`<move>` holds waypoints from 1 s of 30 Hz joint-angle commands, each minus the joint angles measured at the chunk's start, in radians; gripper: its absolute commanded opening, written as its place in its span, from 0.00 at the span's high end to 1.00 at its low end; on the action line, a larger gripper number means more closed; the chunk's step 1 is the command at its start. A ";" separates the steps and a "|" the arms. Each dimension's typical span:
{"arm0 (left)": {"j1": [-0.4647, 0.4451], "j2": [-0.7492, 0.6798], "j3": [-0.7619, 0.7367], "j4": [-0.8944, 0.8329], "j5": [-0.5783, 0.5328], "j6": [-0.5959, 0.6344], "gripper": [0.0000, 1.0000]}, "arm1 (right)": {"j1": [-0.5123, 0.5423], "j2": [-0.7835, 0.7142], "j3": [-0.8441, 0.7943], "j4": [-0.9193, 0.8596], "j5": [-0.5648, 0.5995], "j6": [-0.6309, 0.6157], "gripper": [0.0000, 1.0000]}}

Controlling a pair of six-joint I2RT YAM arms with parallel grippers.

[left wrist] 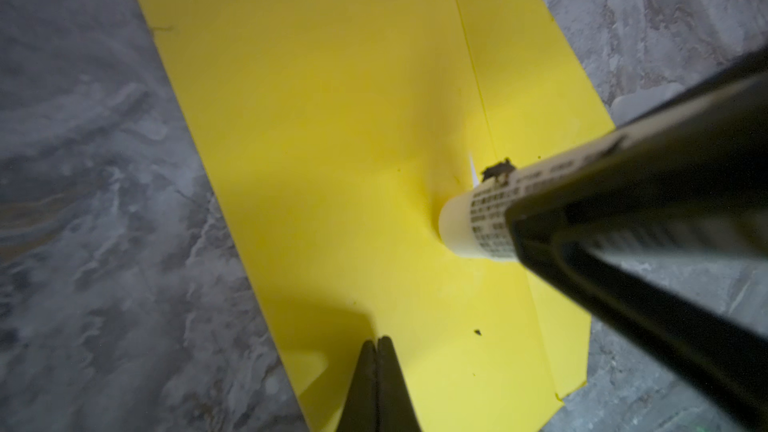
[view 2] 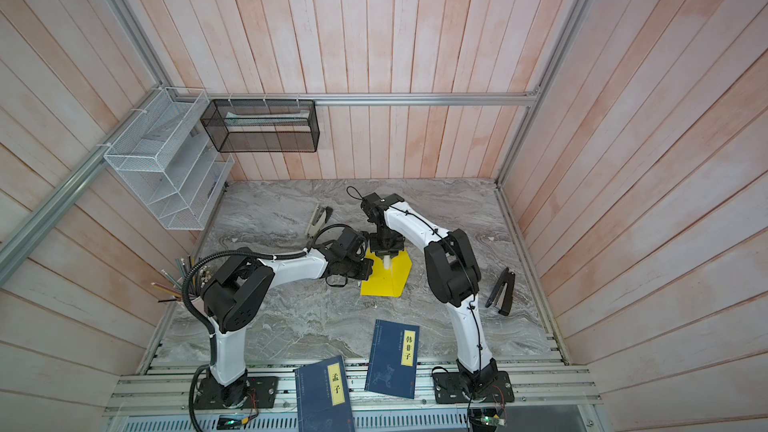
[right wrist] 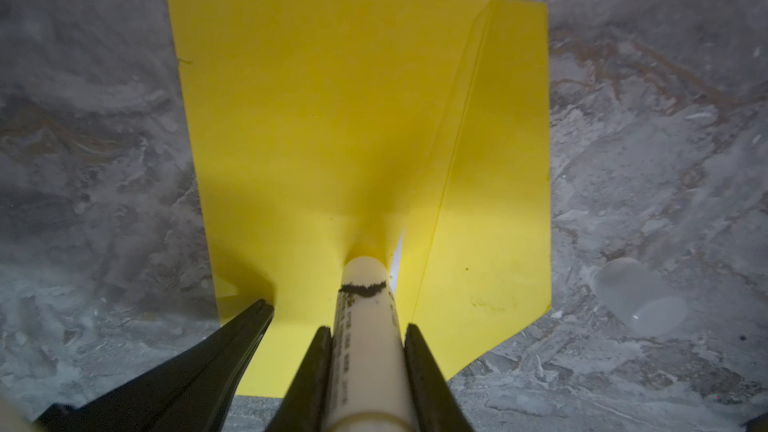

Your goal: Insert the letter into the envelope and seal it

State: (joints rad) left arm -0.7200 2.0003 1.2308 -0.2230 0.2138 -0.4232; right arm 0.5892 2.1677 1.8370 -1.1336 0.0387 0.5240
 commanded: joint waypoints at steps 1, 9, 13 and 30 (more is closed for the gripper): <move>0.002 0.054 -0.005 -0.114 -0.016 0.026 1.00 | -0.025 0.048 0.003 -0.023 0.096 -0.001 1.00; -0.003 0.049 0.001 -0.112 -0.006 0.024 1.00 | -0.019 -0.031 0.021 0.027 -0.025 -0.026 1.00; -0.004 0.048 0.004 -0.109 0.001 0.021 1.00 | -0.007 -0.117 0.007 0.048 -0.095 -0.021 1.00; -0.002 0.050 0.028 -0.125 -0.013 0.018 1.00 | 0.014 -0.131 -0.200 0.153 -0.124 0.004 1.00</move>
State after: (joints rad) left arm -0.7208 2.0075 1.2572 -0.2649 0.2203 -0.4145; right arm 0.5980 2.0113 1.6474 -1.0069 -0.0738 0.5243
